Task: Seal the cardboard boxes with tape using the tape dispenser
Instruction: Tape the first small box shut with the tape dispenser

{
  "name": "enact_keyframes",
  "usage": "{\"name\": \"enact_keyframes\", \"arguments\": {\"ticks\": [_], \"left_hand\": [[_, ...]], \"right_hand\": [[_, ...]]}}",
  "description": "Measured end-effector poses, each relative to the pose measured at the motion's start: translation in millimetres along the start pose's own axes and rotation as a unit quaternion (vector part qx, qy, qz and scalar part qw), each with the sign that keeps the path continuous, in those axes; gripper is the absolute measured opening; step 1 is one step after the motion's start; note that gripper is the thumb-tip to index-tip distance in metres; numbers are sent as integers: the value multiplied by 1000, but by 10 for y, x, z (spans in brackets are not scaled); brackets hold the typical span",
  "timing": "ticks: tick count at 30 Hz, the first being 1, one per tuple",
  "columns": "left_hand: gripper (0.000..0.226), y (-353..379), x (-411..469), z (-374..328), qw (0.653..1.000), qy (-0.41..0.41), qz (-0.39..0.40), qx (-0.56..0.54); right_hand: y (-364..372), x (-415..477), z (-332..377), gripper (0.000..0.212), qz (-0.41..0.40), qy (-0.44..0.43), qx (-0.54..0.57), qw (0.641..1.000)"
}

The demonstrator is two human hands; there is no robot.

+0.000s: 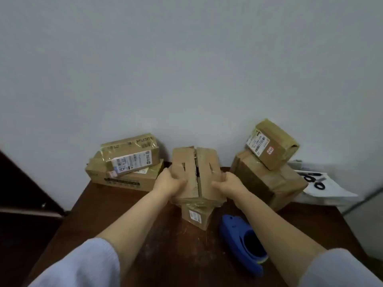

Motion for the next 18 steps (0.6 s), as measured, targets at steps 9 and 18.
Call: {"name": "enact_keyframes", "arguments": {"ticks": [9, 18], "left_hand": [[70, -45, -95, 322, 998, 3, -27, -52], [82, -551, -83, 845, 970, -53, -136, -195]], "right_hand": [[250, -74, 55, 62, -43, -63, -12, 997], [893, -84, 356, 80, -30, -149, -1, 988]]}}
Point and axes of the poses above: each hand's wrist, its own x-axis towards the middle knuckle, its own y-axis out of the palm, z = x × y, the point moved 1 cm from there along x, towards the middle knuckle, and after that the axes turned 12 degrees about -y, right-handed, at the moved point
